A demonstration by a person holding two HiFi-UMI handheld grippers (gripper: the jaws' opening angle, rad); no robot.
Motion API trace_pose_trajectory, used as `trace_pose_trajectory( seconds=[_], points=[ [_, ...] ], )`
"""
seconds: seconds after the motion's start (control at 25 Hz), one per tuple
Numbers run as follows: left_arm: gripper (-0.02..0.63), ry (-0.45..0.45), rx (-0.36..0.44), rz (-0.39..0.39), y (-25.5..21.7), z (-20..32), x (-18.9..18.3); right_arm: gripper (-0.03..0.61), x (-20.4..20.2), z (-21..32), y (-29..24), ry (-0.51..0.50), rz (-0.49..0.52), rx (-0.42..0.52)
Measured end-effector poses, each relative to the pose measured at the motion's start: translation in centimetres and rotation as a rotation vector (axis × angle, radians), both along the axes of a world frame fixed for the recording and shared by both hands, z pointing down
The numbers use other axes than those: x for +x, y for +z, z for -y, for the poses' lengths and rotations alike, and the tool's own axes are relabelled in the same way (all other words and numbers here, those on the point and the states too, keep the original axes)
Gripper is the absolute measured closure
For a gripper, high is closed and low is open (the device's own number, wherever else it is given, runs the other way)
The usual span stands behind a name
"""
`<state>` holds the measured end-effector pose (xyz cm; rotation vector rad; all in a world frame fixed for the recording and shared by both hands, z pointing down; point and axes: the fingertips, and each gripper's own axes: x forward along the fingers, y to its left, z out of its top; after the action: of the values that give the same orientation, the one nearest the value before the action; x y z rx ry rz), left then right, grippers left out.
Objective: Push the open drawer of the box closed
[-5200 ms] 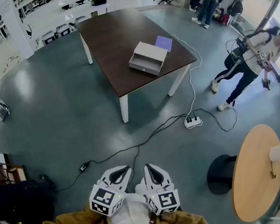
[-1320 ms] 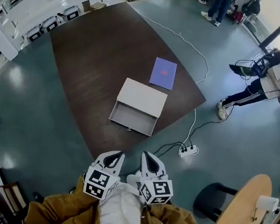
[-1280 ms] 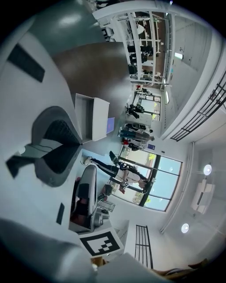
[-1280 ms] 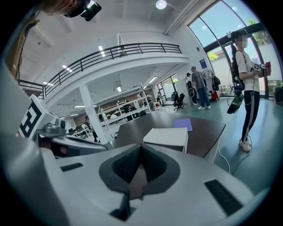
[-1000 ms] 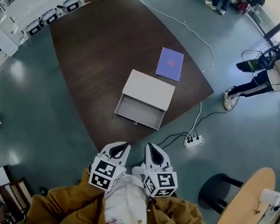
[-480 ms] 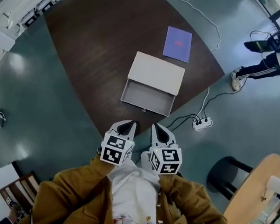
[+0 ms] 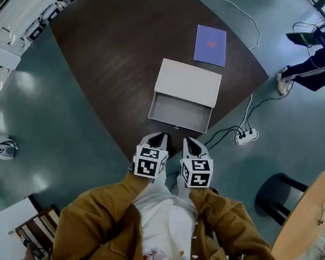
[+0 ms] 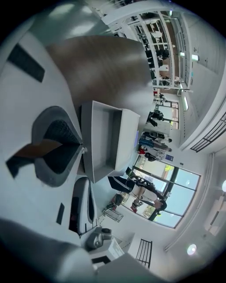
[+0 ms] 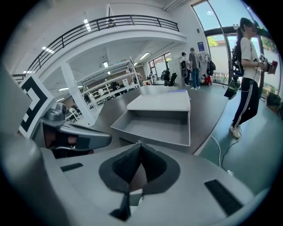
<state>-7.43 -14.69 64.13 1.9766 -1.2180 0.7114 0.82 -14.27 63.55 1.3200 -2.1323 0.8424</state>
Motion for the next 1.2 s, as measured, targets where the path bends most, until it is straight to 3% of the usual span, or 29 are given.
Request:
trace_pose_trajectory(
  seconds=[0.2, 0.32, 0.6, 1.2],
  points=[
    [0.607, -0.017, -0.006, 0.016, 2.3, 1.0, -0.2, 0.574, 0.3, 0.4, 2.1, 0.028, -0.017, -0.030],
    [0.607, 0.014, 0.024, 0.013, 2.7, 1.8, 0.0, 0.574, 0.5, 1.2, 3.0, 0.085, -0.008, -0.052],
    [0.607, 0.047, 0.008, 0.018, 4.1, 2.4, 0.5, 0.574, 1.4, 2.0, 4.2, 0.204, 0.033, -0.095],
    [0.607, 0.011, 0.003, 0.000, 4.3, 4.5, 0.0, 0.574, 1.5, 3.3, 5.0, 0.227, 0.016, -0.099]
  ],
)
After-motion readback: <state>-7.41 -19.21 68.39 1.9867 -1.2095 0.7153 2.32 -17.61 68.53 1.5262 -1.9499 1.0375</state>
